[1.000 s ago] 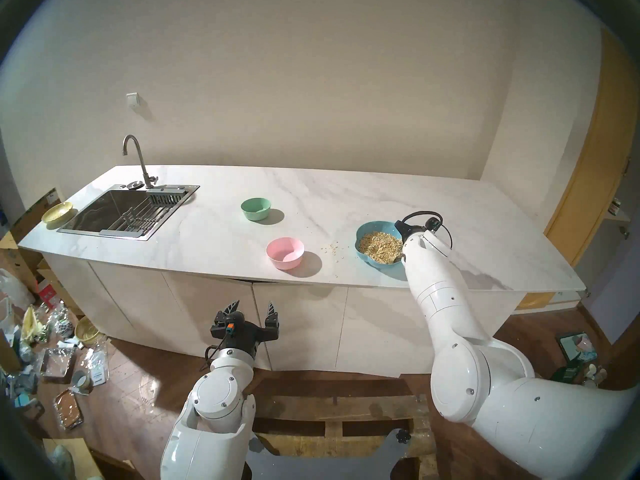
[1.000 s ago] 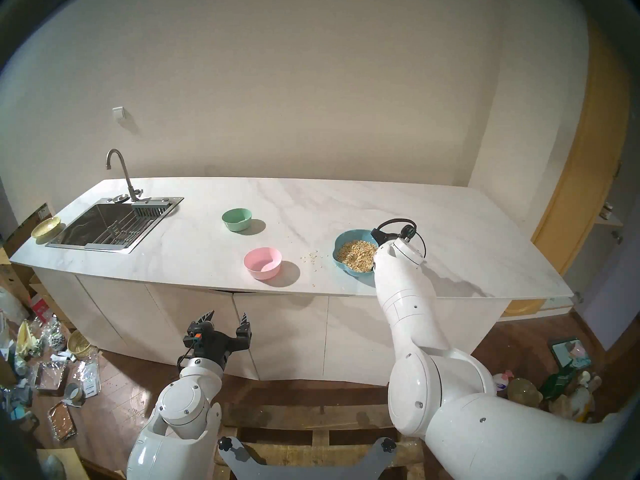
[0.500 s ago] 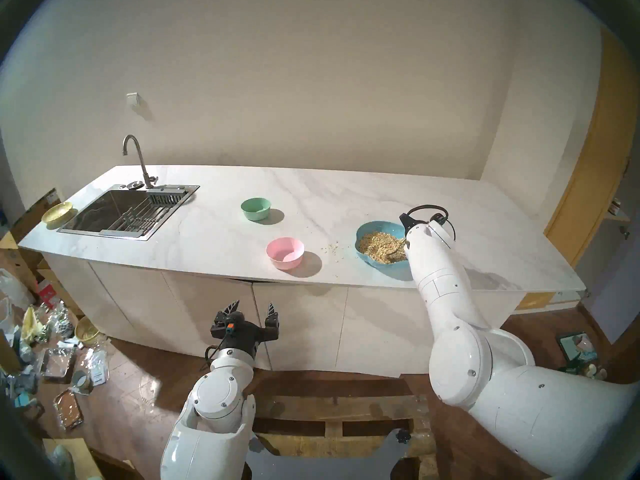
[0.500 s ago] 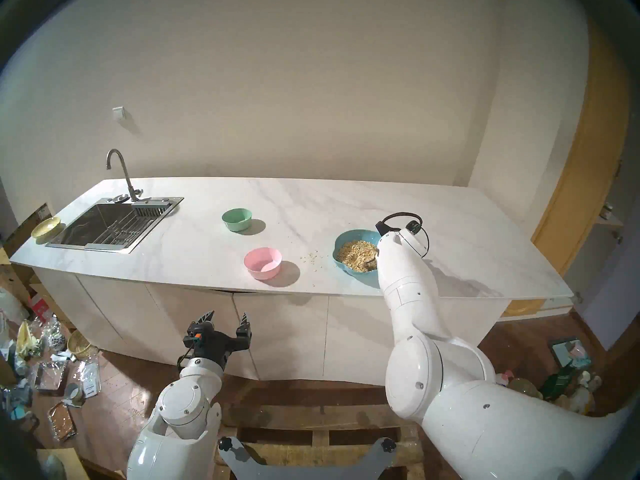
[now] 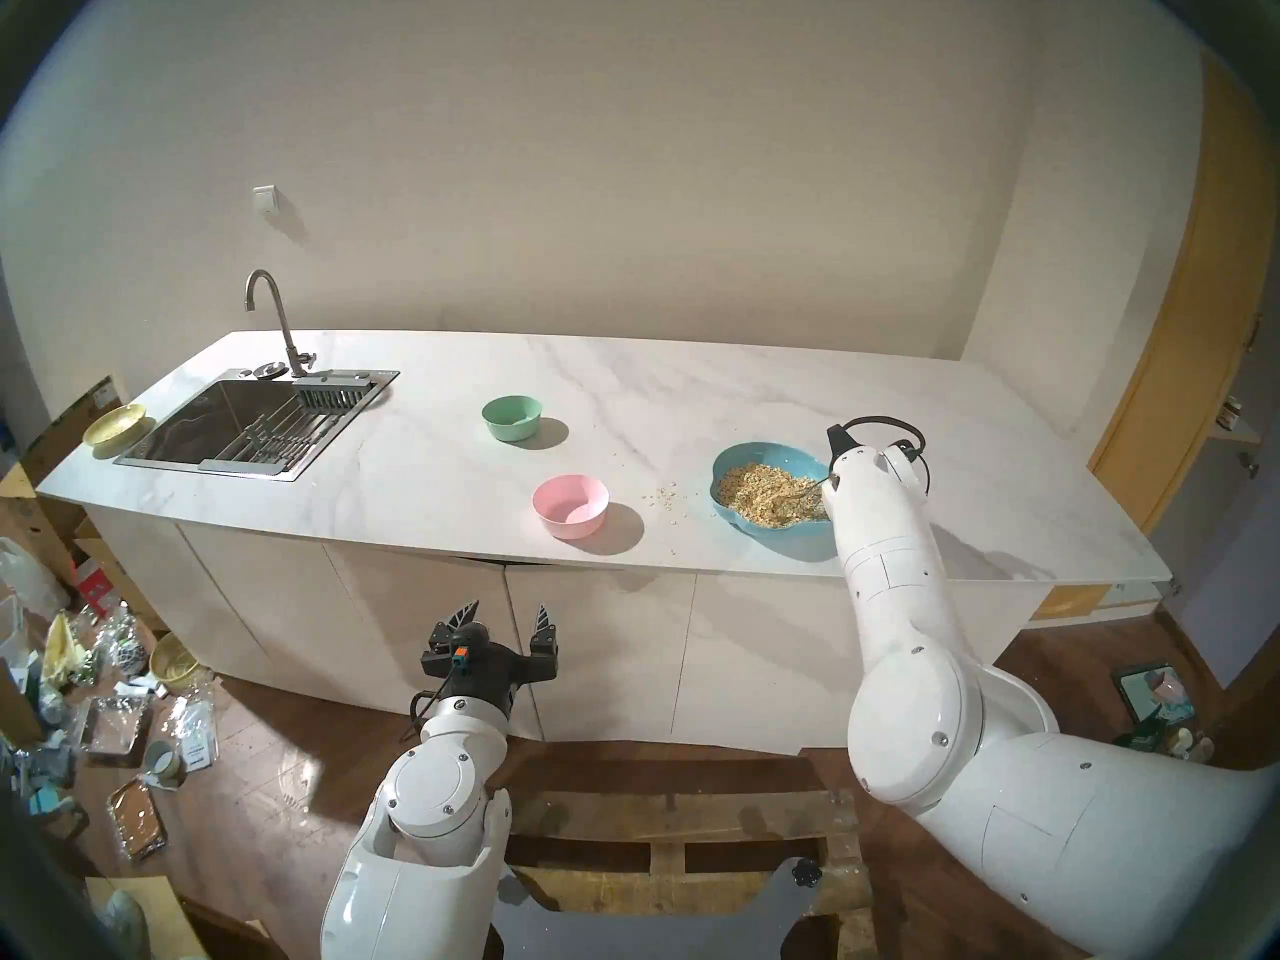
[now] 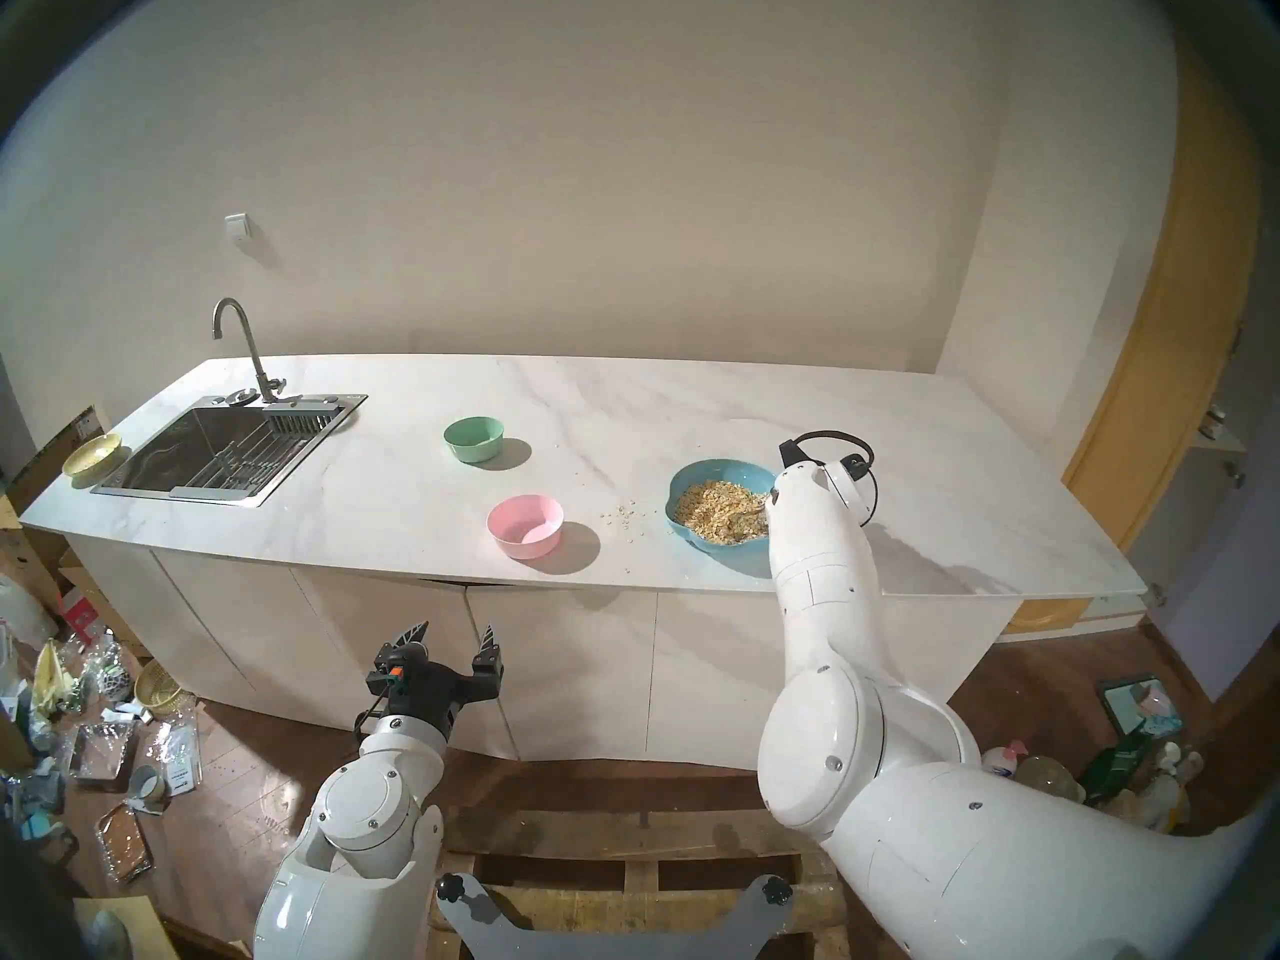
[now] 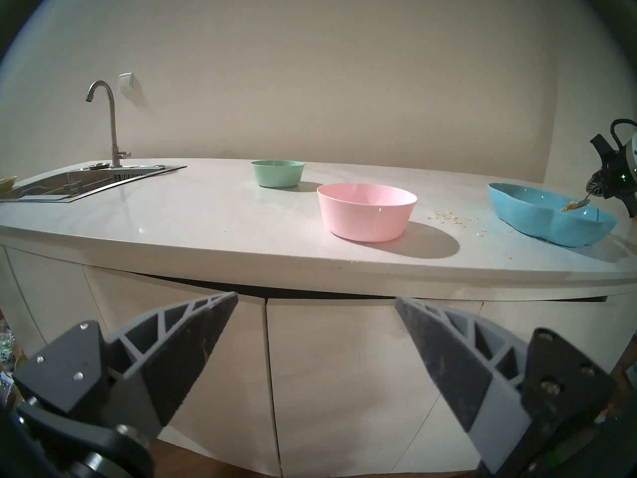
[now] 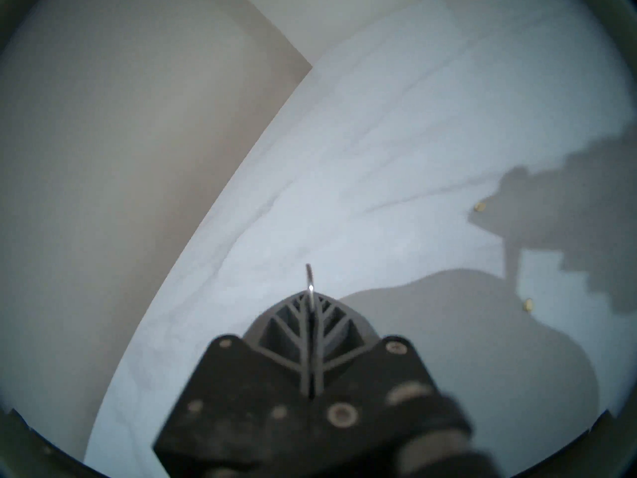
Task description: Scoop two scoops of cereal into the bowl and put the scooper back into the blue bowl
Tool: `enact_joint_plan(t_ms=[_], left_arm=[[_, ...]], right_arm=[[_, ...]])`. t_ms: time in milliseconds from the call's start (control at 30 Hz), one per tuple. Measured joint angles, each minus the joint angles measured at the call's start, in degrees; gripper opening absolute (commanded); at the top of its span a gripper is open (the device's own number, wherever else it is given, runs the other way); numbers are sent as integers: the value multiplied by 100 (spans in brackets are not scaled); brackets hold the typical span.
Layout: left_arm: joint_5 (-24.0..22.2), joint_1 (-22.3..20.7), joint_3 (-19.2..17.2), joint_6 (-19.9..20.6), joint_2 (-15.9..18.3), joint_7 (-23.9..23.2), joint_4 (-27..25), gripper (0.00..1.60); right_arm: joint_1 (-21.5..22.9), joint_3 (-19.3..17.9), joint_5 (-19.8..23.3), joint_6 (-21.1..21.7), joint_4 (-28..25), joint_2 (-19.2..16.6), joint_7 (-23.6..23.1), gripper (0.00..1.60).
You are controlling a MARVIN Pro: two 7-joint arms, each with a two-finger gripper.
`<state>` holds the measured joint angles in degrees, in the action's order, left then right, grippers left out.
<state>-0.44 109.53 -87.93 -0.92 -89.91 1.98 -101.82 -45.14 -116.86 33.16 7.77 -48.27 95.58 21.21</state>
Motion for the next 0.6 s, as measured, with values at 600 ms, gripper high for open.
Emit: enact_joint_plan(t_ms=[600], left_arm=[[0,-1,0,0,0,0,1,160]], right_arm=[[-621,973,-275,-327,-624,162,-429,0]])
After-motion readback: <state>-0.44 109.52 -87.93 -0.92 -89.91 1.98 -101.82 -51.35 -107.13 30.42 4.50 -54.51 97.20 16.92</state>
